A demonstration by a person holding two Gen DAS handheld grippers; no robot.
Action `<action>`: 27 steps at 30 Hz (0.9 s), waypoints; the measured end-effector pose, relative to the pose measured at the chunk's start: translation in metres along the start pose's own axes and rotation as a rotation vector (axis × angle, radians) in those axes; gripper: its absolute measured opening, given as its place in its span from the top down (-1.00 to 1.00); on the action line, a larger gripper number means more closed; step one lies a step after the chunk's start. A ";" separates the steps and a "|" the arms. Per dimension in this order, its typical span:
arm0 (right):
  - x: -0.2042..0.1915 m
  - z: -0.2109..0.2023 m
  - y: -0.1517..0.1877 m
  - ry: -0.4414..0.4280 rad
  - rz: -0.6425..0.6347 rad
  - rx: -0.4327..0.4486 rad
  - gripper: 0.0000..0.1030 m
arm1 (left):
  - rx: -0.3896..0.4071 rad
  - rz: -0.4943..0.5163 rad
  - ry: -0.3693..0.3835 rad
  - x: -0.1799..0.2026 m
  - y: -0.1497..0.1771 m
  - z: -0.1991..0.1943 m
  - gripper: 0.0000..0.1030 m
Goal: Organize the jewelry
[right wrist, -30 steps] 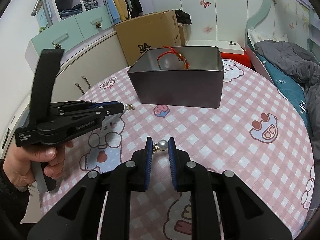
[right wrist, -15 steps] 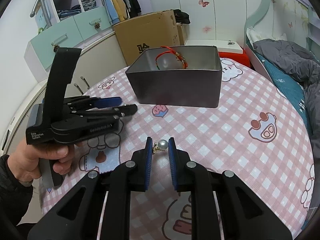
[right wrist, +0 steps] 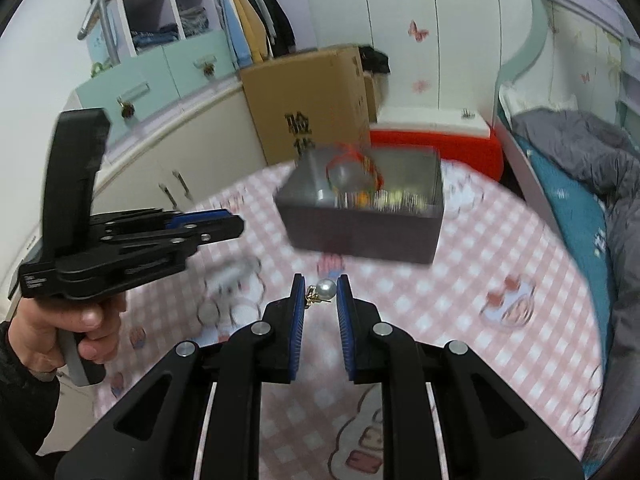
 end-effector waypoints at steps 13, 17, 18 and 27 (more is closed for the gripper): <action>0.048 -0.018 -0.116 -0.034 0.012 0.143 0.71 | 0.090 0.028 0.111 0.055 -0.085 -0.024 0.64; 0.057 0.002 -0.118 -0.099 0.088 0.115 0.70 | 0.055 0.015 0.125 0.061 -0.090 -0.005 0.64; 0.058 0.005 -0.116 -0.108 0.100 0.106 0.69 | 0.043 0.019 0.125 0.062 -0.089 0.000 0.64; 0.073 0.037 -0.103 -0.135 0.202 0.035 -0.12 | 0.031 0.042 -0.009 0.046 -0.077 0.029 -0.78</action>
Point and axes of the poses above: each gripper's, at about its wrist camera, not at the fingertips, and z roughly the way its jaws point, x to its right, y to its underside, the point moved 7 cm from there along z, roughly the way its jaws point, and after that the axes turned 15 degrees about -z, right-handed, at the moved point
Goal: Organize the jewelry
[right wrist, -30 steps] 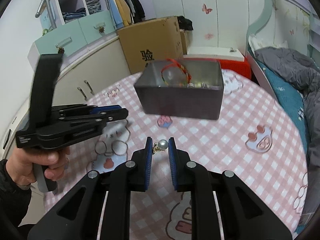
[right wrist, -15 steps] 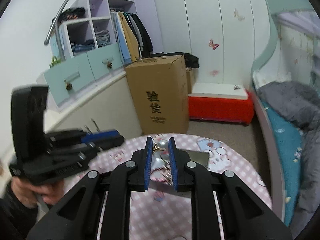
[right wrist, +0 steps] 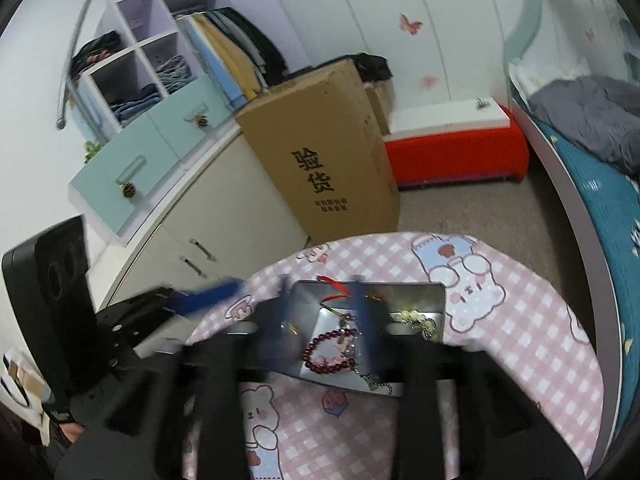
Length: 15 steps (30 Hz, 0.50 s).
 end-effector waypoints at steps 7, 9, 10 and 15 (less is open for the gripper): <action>0.016 -0.023 0.005 0.073 0.078 0.075 -0.85 | 0.076 -0.055 -0.053 -0.024 -0.004 -0.021 -0.80; 0.016 -0.032 0.007 0.091 0.085 0.087 -0.85 | 0.105 -0.090 -0.058 -0.032 -0.004 -0.034 -0.80; 0.016 -0.034 0.007 0.097 0.084 0.091 -0.85 | 0.118 -0.099 -0.064 -0.034 -0.004 -0.040 -0.80; 0.002 -0.059 0.008 0.131 0.061 0.128 -0.85 | 0.201 -0.133 -0.108 -0.042 0.002 -0.087 -0.80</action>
Point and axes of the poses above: each gripper's, at about its wrist camera, not at the fingertips, and z roughly the way its jaws point, x to its right, y to its underside, the point moved 7 cm from there along z, roughly the way its jaws point, and after that the axes turned 15 degrees about -z, right-handed, at the moved point
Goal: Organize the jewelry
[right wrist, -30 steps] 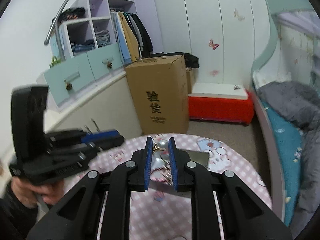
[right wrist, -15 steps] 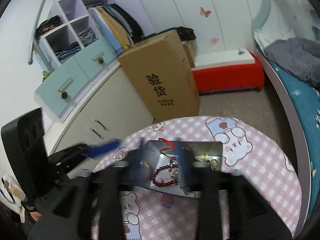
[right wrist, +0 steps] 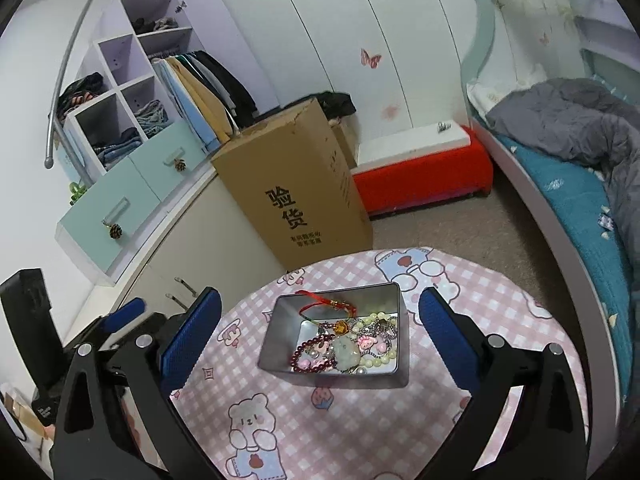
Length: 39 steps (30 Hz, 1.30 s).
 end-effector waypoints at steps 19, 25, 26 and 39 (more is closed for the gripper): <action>-0.097 -0.152 0.010 0.211 -0.206 0.201 -0.85 | 0.311 0.002 -0.093 0.019 0.019 -0.190 -0.88; -0.119 -0.185 0.030 0.292 -0.248 0.249 -0.85 | 0.370 0.009 -0.113 0.024 0.034 -0.229 -0.88; -0.122 -0.190 0.033 0.303 -0.254 0.255 -0.85 | 0.378 0.007 -0.108 0.025 0.037 -0.236 -0.88; -0.135 -0.223 0.073 0.422 -0.257 0.286 -0.85 | 0.444 0.026 -0.099 0.034 0.061 -0.277 -0.88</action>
Point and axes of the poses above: each gripper's, at about its wrist camera, not at the fingertips, and z roughly the way its jaws point, x to its right, y to its underside, the point moved 7 cm from there along z, roughly the way its jaws point, and after that the axes turned 15 degrees about -z, right-handed, at the moved point
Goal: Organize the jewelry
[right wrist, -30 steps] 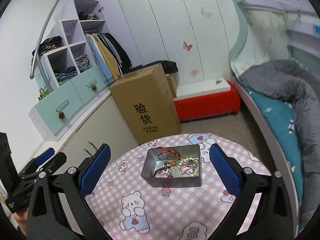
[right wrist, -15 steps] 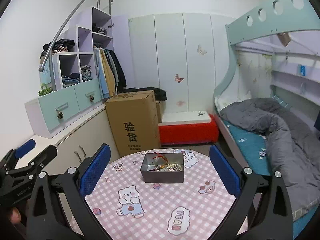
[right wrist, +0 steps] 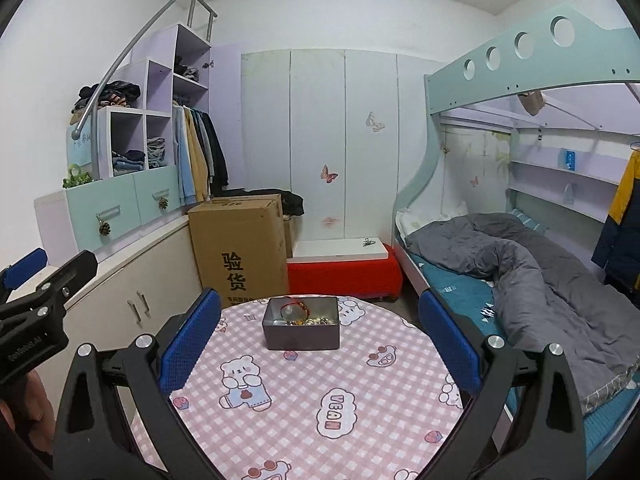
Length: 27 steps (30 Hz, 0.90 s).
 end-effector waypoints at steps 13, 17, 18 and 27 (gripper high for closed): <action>-0.005 0.004 -0.005 0.020 -0.024 0.018 -0.85 | 0.016 -0.034 0.002 -0.005 0.002 0.001 -0.88; -0.007 0.010 -0.004 0.010 -0.029 0.015 -0.85 | 0.015 -0.050 0.026 -0.003 0.004 0.005 -0.88; -0.007 0.012 -0.003 0.006 -0.026 0.015 -0.85 | 0.011 -0.052 0.032 -0.002 0.004 0.007 -0.88; 0.001 0.023 -0.001 0.008 -0.019 0.004 -0.85 | 0.004 -0.030 0.017 0.008 0.005 0.026 -0.88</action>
Point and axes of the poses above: each gripper's, at about its wrist camera, not at the fingertips, and z roughly the way its jaws point, x to its right, y to its underside, the point moved 7 cm from there along z, roughly the way its jaws point, and after that the axes turned 15 degrees about -z, right-handed, at the moved point
